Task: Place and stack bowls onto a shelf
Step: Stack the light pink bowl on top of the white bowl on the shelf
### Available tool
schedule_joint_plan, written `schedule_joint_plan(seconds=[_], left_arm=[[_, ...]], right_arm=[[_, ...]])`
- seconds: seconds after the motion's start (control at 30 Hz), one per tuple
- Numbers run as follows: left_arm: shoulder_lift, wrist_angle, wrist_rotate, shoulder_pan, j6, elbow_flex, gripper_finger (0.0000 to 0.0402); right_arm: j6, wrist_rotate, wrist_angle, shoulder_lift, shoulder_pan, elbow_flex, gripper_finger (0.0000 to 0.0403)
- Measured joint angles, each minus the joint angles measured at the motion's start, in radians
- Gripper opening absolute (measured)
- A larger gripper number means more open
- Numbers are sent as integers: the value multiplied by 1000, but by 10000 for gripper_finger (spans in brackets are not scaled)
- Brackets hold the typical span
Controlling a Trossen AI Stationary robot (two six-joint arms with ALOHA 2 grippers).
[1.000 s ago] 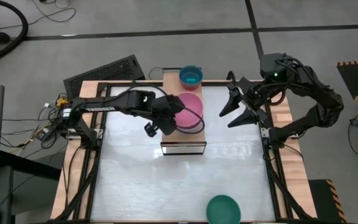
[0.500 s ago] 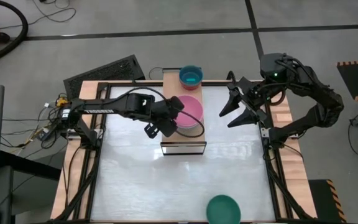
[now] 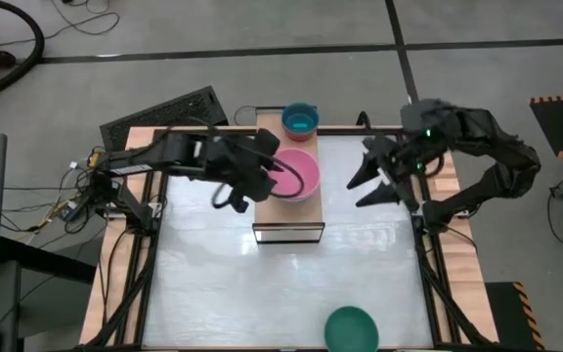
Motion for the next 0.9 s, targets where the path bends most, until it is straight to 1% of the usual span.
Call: schedule_joint_plan(seconds=[0.07,0.2,0.27,0.4,0.47,0.5,0.63,0.77,0.9], left_arm=[[-9,3,51,-1,-52,19,129],[-13,4,68,3,-196,-12,106],[-12,14,77,5,-243,-58,81],[-16,51,94,3,-283,-182,14],[-29,130,90,3,-308,-269,7],[-41,178,72,3,-315,-314,5],[-137,410,-40,-3,-318,-498,1],[-232,606,-53,3,-369,-662,0],[-291,778,-75,4,-420,-813,0]], right_arm=[[11,85,-14,0,58,0,265],[35,183,-22,0,160,0,265],[56,227,-22,3,203,0,265],[93,290,-22,10,271,0,265],[104,328,-22,9,300,0,265],[109,349,-21,8,314,0,265],[136,401,-21,9,359,0,265],[138,428,-21,8,391,0,265],[138,446,-21,9,399,0,265]])
